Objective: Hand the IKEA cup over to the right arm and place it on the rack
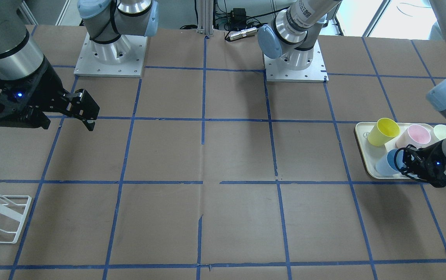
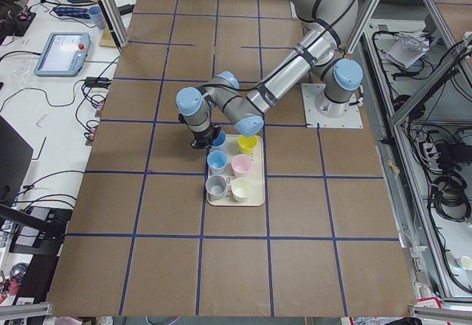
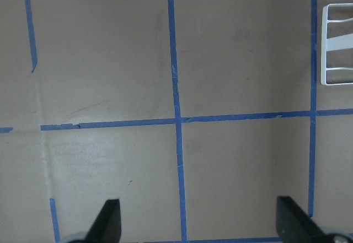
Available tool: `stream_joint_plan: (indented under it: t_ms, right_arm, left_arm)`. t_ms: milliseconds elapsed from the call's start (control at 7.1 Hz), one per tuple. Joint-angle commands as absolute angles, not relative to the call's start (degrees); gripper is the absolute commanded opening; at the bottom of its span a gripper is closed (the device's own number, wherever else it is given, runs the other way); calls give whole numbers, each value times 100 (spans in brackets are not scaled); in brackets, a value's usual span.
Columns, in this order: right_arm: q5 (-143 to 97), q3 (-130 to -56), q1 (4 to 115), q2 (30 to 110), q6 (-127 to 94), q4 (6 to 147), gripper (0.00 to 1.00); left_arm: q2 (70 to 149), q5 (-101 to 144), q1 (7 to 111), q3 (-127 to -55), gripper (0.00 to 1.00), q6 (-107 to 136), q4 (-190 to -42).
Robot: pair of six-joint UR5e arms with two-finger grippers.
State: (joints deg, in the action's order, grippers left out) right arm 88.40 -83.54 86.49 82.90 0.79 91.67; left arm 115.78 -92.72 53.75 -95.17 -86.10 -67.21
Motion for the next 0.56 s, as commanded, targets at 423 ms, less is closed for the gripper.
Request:
stream_joint_plan:
  t_ms: [423]
  right_arm:
    - [8798, -8350, 8648, 8297, 88, 9167, 100]
  left_arm:
    - [10796, -8239, 5878, -9343, 0, -7188, -7722]
